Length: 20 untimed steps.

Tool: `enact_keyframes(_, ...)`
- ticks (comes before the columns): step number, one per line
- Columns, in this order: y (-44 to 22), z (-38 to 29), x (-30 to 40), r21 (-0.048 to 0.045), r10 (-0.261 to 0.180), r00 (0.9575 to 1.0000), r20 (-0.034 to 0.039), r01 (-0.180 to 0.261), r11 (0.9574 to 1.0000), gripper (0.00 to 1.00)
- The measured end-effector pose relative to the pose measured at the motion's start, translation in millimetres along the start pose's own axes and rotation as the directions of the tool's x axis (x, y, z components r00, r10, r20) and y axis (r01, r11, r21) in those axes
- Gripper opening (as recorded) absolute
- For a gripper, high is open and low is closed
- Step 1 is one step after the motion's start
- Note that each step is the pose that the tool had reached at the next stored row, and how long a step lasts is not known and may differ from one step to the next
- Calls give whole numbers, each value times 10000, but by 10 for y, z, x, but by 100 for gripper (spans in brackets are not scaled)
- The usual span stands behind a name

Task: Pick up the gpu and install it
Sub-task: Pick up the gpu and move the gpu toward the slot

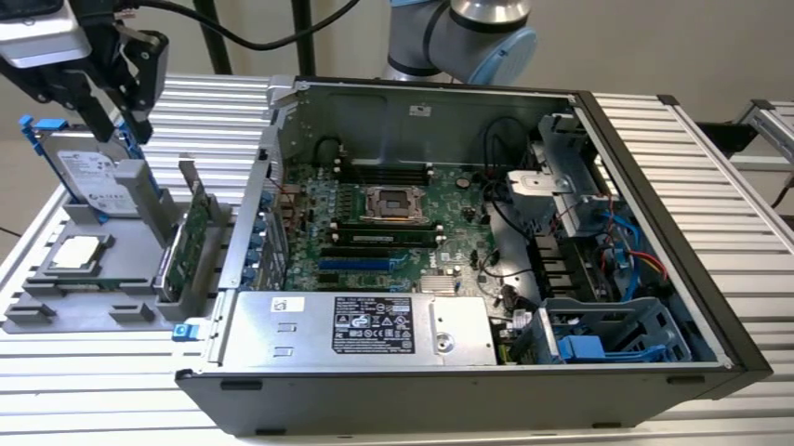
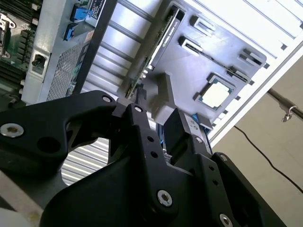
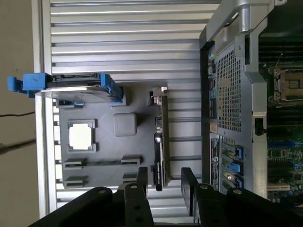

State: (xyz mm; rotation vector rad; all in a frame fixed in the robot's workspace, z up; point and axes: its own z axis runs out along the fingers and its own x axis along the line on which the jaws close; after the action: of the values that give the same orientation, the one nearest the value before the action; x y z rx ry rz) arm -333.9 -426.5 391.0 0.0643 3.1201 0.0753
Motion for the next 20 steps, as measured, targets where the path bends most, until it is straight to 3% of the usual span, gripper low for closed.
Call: enact_keyframes(20,-6,124,2,0,0,10000,0,0,10000,100)
